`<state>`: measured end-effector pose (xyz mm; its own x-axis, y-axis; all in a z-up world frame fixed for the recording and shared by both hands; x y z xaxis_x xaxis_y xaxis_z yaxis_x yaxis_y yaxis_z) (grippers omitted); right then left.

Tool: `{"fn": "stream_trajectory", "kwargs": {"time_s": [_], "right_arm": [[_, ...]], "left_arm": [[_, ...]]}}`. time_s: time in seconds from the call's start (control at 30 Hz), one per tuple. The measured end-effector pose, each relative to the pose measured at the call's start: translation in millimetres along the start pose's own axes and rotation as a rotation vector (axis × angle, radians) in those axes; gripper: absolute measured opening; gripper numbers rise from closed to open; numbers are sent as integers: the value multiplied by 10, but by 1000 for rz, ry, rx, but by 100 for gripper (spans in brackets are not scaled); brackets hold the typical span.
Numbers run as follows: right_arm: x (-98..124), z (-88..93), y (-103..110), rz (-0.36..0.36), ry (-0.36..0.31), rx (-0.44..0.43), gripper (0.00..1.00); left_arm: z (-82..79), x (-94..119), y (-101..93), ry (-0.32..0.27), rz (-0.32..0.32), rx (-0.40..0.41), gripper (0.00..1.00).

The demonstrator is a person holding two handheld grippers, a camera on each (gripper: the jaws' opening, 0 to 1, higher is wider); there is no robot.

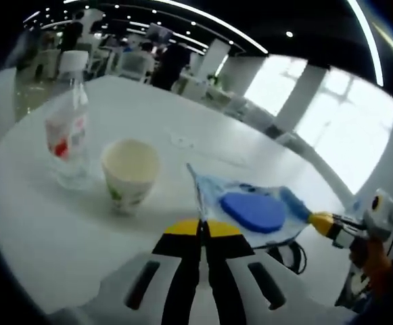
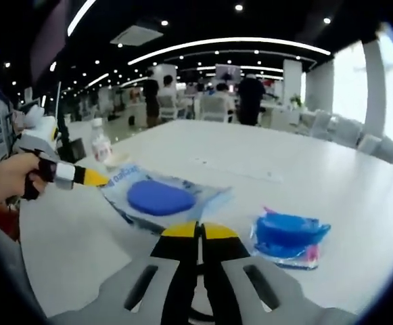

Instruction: Arrange the tabletop items into an orderly group along one side of the table until the central work area is clear of visible clutter.

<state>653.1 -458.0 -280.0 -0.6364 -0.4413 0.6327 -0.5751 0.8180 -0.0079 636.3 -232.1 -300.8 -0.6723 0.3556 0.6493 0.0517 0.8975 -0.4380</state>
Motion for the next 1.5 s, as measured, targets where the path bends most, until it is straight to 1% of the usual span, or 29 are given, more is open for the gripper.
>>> {"fn": "stream_trajectory", "kwargs": {"time_s": [0.2, 0.37, 0.57, 0.7, 0.9, 1.07, 1.13, 1.27, 1.43, 1.5], "right_arm": [[-156, -4, -50, -13, -7, -44, 1], [-295, 27, -100, -15, -10, -81, 1], [-396, 61, -129, -8, -2, -83, 1], [-473, 84, -145, -10, 1, -87, 1], [-563, 121, -180, -1, 13, -85, 1], [-626, 164, -205, 2, 10, -102, 1], [-655, 195, -204, 5, 18, -102, 1], [-685, 251, -190, 25, 35, -65, 1], [-715, 318, -195, 29, 51, -64, 1], [-726, 343, -193, 34, 58, -57, 1]], "left_arm": [[-12, -95, 40, -11, -22, -11, 0], [-39, -188, 91, -18, -27, -8, 0], [-46, -296, 124, -25, -35, -12, 0], [-43, -358, 166, -36, -41, 11, 0], [-41, -427, 186, -43, -53, 13, 0], [2, -509, 236, -45, -62, 45, 0], [10, -530, 248, -45, -65, 44, 0], [27, -556, 246, -51, -70, 48, 0], [90, -601, 275, -35, -87, 55, 0], [128, -611, 284, -28, -96, 43, 0]]}}
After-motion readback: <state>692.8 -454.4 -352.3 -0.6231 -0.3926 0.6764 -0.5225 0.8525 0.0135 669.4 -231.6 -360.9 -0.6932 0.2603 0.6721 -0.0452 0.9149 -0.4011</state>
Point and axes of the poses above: the point that each gripper's makers call its tool centre point, and the gripper's own axes: x roughly backward along the fingers, y roughly to its left, z roughly out of its underside, the point moved 4 cm from there along x, roughly backward along the fingers, and after that the axes turned 15 degrees about y, right-handed, at the moved point
